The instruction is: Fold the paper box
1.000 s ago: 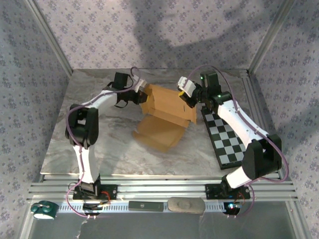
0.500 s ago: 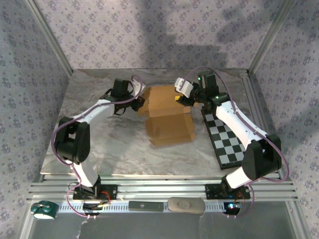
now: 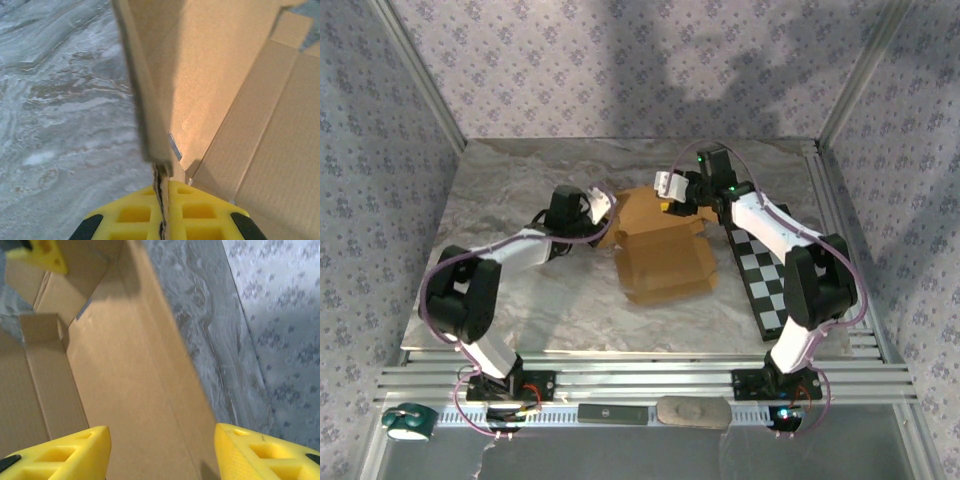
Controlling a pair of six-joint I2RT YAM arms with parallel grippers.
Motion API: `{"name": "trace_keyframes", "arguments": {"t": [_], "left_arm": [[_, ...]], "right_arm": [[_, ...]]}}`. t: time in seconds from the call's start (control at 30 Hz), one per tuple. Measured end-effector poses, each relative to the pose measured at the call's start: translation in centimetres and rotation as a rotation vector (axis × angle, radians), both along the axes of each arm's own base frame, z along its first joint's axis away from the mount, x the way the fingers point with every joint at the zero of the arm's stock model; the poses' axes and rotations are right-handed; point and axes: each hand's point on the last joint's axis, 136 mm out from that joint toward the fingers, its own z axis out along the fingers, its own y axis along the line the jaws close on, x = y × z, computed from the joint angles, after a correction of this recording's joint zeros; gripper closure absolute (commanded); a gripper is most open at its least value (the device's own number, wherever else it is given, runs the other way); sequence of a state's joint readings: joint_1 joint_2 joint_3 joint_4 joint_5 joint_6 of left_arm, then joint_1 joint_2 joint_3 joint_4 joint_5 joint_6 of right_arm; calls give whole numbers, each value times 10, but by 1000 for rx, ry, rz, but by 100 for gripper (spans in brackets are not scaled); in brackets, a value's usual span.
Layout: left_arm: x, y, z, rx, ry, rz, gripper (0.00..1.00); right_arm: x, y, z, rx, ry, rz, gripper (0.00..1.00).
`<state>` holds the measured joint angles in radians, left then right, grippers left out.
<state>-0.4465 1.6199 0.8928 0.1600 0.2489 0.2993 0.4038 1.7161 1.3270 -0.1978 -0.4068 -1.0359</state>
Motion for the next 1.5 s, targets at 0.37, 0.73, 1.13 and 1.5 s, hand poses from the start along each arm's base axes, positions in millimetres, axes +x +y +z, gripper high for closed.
{"name": "trace_keyframes", "arguments": {"t": [0.37, 0.73, 1.13, 1.5], "left_arm": [[-9, -7, 13, 49, -93, -26, 100], [-8, -2, 23, 87, -141, -24, 100], [-4, 3, 21, 66, -123, 2, 100], [4, 19, 15, -38, -16, 110, 62]], "right_arm": [[-34, 6, 47, -13, -88, 48, 42], [1, 17, 5, -93, 8, 74, 45], [-1, 41, -21, -125, -13, 88, 92], [-4, 48, -33, -147, -236, 2, 100]]}}
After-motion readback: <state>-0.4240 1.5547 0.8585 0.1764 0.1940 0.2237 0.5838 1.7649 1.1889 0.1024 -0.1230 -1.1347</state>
